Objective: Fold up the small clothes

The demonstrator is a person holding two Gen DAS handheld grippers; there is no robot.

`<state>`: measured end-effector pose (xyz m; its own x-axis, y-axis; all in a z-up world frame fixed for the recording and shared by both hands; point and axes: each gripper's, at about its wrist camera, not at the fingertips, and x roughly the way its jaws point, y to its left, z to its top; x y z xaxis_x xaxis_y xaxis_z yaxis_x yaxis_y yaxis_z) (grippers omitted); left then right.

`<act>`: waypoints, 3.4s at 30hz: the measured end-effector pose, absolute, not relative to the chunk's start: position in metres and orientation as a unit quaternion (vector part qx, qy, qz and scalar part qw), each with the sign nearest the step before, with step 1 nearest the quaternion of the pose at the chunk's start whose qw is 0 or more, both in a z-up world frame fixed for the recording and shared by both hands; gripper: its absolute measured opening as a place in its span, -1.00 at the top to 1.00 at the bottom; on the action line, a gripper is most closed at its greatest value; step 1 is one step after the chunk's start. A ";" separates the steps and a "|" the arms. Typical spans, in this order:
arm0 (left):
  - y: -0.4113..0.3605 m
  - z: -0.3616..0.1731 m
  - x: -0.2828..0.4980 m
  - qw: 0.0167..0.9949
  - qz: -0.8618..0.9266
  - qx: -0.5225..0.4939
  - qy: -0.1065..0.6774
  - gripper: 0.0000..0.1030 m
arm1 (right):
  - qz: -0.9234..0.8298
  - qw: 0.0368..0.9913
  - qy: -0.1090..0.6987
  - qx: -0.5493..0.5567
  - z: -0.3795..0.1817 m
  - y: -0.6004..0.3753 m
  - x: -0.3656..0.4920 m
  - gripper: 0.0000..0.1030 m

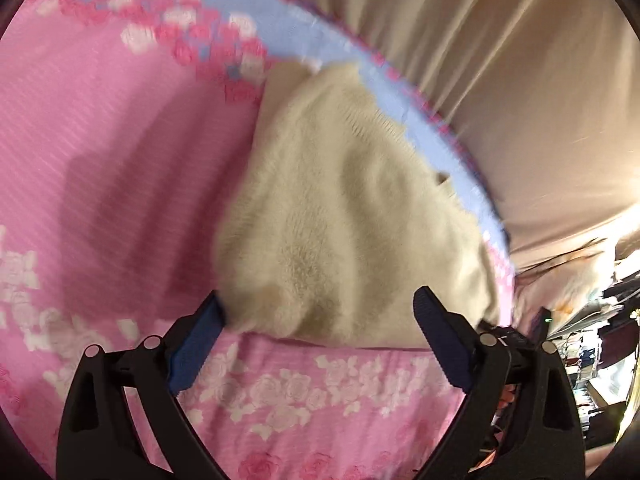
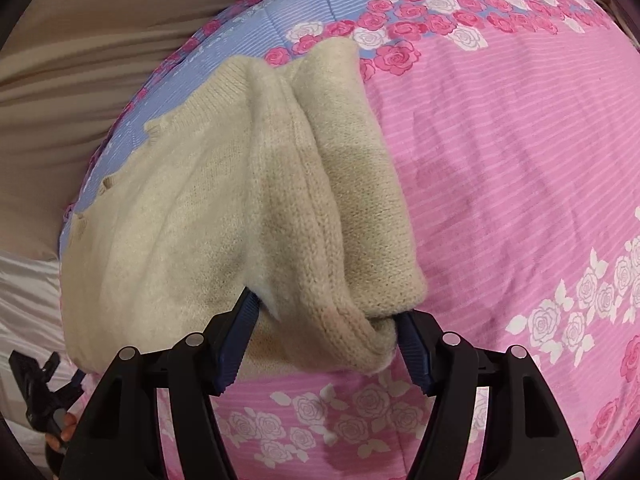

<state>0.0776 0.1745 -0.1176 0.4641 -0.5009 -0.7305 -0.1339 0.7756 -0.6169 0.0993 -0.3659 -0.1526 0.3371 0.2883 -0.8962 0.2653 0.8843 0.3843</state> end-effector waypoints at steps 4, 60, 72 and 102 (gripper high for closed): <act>0.196 -0.104 0.051 0.818 -0.070 -0.247 0.514 -0.78 | 0.011 0.788 0.574 0.224 -0.152 -0.363 0.098 -0.27; 0.079 -0.105 0.070 0.824 0.049 -0.174 0.537 0.57 | -0.038 0.845 0.501 0.182 -0.106 -0.451 0.062 0.86; 0.046 -0.103 0.093 0.831 0.083 -0.061 0.547 -0.25 | -0.030 0.837 0.538 0.094 -0.125 -0.425 0.091 -0.11; 0.011 -0.116 0.111 0.818 0.081 -0.016 0.570 -0.05 | -0.044 0.829 0.543 0.125 -0.118 -0.412 0.071 0.82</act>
<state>0.1114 0.0106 -0.1159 0.3380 0.1139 -0.9342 -0.1513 0.9863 0.0655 0.0709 -0.4115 -0.1176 0.4060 0.0631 -0.9117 0.2086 0.9649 0.1596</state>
